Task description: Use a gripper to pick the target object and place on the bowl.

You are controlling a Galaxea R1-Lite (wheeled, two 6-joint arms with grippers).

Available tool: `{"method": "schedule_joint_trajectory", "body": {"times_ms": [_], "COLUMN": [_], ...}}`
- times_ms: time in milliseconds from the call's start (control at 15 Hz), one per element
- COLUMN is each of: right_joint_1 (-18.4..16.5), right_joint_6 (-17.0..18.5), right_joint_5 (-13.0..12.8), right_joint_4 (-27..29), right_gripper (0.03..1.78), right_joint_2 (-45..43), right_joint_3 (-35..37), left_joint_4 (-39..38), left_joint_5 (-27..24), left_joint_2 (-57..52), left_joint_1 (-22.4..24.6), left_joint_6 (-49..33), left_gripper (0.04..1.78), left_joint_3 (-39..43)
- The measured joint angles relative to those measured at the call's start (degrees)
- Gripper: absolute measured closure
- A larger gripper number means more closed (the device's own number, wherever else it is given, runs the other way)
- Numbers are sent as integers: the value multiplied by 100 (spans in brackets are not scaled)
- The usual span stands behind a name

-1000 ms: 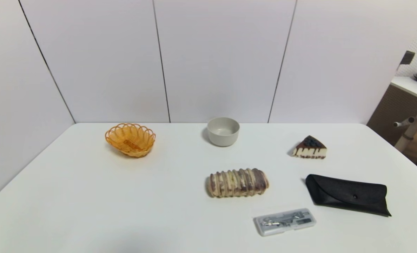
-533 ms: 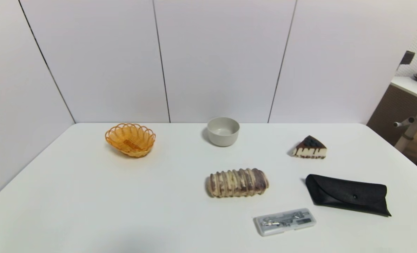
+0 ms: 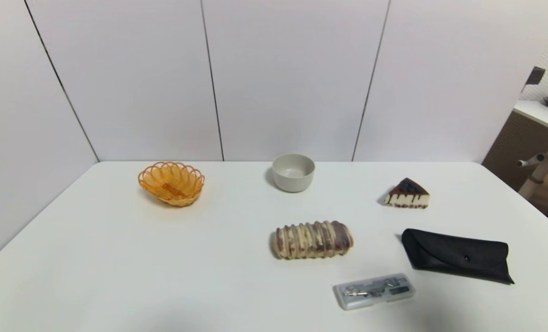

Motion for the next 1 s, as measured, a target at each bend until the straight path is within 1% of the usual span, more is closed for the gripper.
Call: {"method": "schedule_joint_trajectory", "body": {"times_ms": [200,400,467,600,667,733,800,867,933,1000], "right_joint_1": [57,55,50,50,63,83,107,167,236,297], "right_joint_6": [-156,-236,-272,-455,-628,-844,-980,-1030,-1023,-991], "right_joint_5": [267,662,866,1414,1640,1773,1816,1808,1734,1604], "right_joint_4": [20,38,41,41,49,50,49,55,57,60], "right_gripper": [10,10,10,10,10,10,10,10,10,10], "right_joint_2": [1552,3022,3499,4303,4631,4940,5174,5416,5632,5814], "right_joint_3": [-1290,-2402,-2747,-3206,-3327,-3405,-3443,-3451,-3451,-3455], "left_joint_4": [0,0,0,0,0,0,0,0,0,0], "left_joint_5": [5,2,0,2,0,2,2,2,2,2], "left_joint_2": [0,0,0,0,0,0,0,0,0,0], "left_joint_1": [0,0,0,0,0,0,0,0,0,0], "left_joint_6": [-4,-1,-4,-4,0,0,-1,-4,-4,-1], "left_gripper": [13,13,13,13,13,13,13,13,13,13], "left_joint_3": [0,0,0,0,0,0,0,0,0,0]}}
